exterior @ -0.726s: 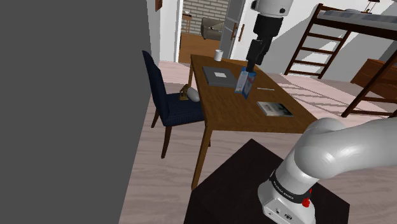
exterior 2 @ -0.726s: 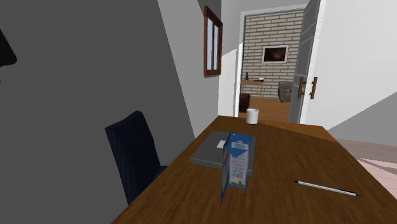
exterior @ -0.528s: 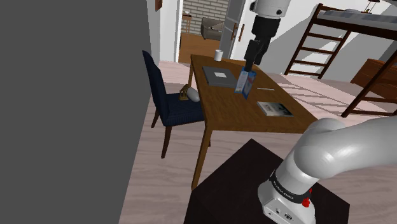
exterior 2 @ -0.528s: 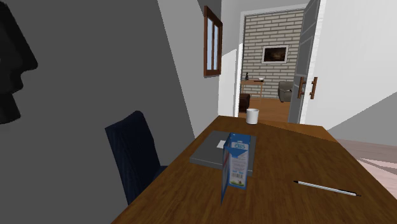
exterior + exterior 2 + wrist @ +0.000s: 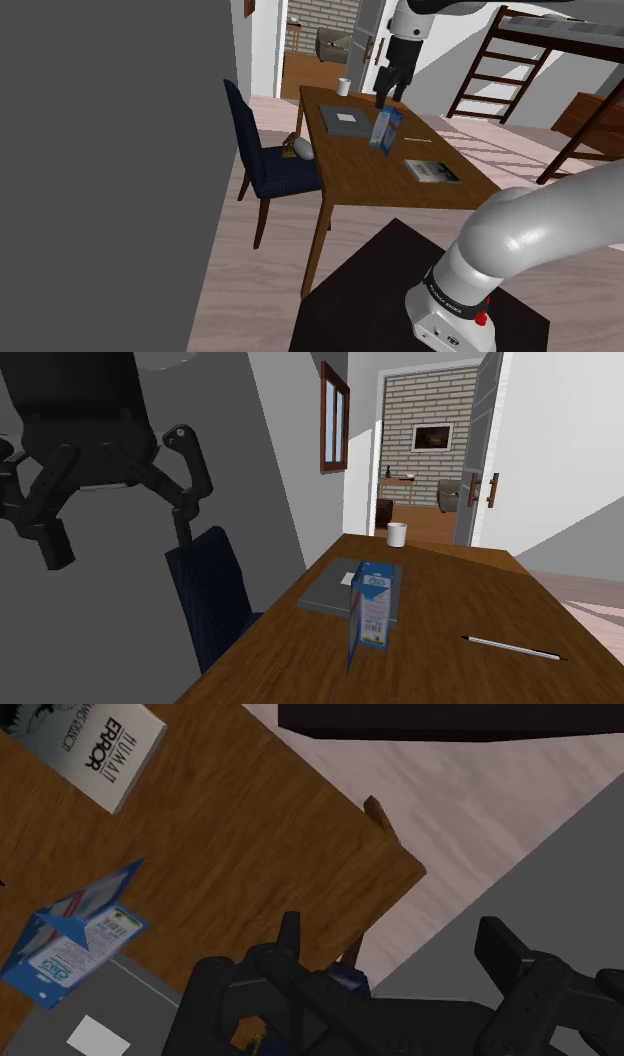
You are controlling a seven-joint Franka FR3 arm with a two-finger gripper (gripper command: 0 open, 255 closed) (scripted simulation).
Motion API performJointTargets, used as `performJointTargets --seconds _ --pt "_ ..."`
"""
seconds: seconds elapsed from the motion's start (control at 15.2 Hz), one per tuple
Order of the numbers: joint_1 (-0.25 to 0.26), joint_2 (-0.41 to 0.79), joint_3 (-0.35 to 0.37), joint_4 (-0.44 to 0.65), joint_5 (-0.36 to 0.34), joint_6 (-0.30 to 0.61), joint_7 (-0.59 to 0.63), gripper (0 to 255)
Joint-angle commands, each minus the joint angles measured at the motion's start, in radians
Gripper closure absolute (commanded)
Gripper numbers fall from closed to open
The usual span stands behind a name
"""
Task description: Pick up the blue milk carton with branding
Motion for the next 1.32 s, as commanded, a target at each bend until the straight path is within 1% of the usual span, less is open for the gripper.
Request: performJointTargets --seconds 0.0,0.33,0.66,0.92,1.25 --pt "-0.015 0.055 -0.026 0.031 -0.003 0.026 -0.002 0" --pt "-0.051 0.203 -0.096 0.114 0.002 0.092 -0.018 0" --pt "-0.087 0.357 -0.165 0.218 0.03 0.14 -0.042 0" --pt "-0.118 0.487 -0.216 0.316 0.071 0.165 -0.067 0" --pt "-0.171 0.657 -0.269 0.46 0.144 0.176 -0.104 0"
